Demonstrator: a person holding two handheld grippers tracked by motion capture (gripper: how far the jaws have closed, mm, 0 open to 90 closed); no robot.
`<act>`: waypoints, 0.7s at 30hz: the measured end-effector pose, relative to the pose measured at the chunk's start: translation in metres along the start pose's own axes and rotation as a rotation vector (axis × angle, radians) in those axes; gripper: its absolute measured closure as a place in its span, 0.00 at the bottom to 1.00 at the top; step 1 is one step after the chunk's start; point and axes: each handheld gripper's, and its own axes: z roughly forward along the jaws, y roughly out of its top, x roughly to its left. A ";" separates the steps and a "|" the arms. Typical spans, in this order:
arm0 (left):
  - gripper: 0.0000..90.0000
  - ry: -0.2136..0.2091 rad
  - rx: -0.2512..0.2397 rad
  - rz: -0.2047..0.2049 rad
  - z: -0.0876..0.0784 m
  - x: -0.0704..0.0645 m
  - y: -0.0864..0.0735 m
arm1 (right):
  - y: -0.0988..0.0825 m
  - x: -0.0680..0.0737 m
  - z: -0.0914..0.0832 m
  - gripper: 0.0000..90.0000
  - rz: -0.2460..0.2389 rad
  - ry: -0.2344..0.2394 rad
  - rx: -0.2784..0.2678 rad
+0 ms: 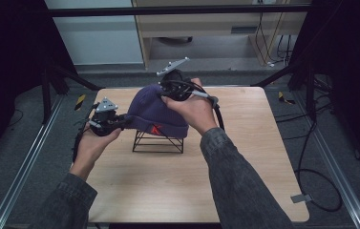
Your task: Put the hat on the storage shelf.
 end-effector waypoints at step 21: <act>0.82 -0.017 0.038 -0.025 0.008 0.004 -0.033 | -0.010 0.016 0.019 0.83 -0.023 0.061 0.058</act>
